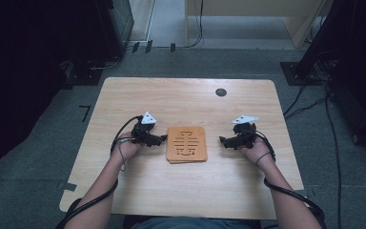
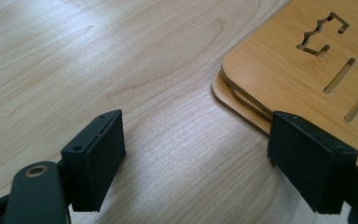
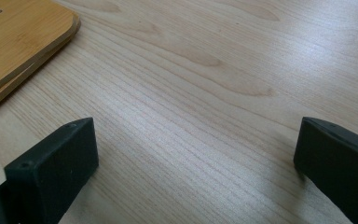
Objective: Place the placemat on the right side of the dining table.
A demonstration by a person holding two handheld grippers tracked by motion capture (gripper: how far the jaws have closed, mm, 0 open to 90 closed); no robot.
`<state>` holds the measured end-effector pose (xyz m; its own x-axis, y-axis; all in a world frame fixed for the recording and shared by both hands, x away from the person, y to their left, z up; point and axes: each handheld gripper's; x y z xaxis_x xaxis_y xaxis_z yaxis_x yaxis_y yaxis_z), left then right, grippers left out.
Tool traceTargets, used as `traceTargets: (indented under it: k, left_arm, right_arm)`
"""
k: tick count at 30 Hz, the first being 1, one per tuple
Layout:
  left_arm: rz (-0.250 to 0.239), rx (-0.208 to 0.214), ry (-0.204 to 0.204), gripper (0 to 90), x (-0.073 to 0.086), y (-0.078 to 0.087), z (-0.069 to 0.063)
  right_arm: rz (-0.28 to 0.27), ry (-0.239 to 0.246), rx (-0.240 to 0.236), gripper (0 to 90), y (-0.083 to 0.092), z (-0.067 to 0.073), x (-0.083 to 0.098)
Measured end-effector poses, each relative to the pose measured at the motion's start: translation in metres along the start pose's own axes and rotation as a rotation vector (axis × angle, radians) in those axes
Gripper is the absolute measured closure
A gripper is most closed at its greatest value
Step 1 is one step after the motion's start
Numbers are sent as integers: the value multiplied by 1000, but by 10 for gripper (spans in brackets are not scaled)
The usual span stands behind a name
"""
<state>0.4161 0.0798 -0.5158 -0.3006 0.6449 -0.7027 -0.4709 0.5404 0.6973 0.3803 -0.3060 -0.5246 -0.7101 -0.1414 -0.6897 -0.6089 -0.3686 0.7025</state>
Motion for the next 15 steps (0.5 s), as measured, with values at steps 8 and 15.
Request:
traceTargets:
  k: [8, 15]
  left_arm:
    - [-17, -20, 14, 159, 1, -2, -3]
    - [-16, -19, 14, 147, 1, -2, -3]
  right_arm:
    - [0, -6, 2, 0, 0, 1, 0]
    - [0, -8, 4, 0, -1, 1, -1]
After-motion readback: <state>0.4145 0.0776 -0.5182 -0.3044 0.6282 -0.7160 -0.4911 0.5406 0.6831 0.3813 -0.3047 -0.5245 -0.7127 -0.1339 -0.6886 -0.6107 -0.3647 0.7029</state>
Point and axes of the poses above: each handheld gripper's, and its own axes: y roughly backward along the jaws, x roughly out of its underside, z roughly to its left, and after that the axes turned 12 degrees about -y, right-handed
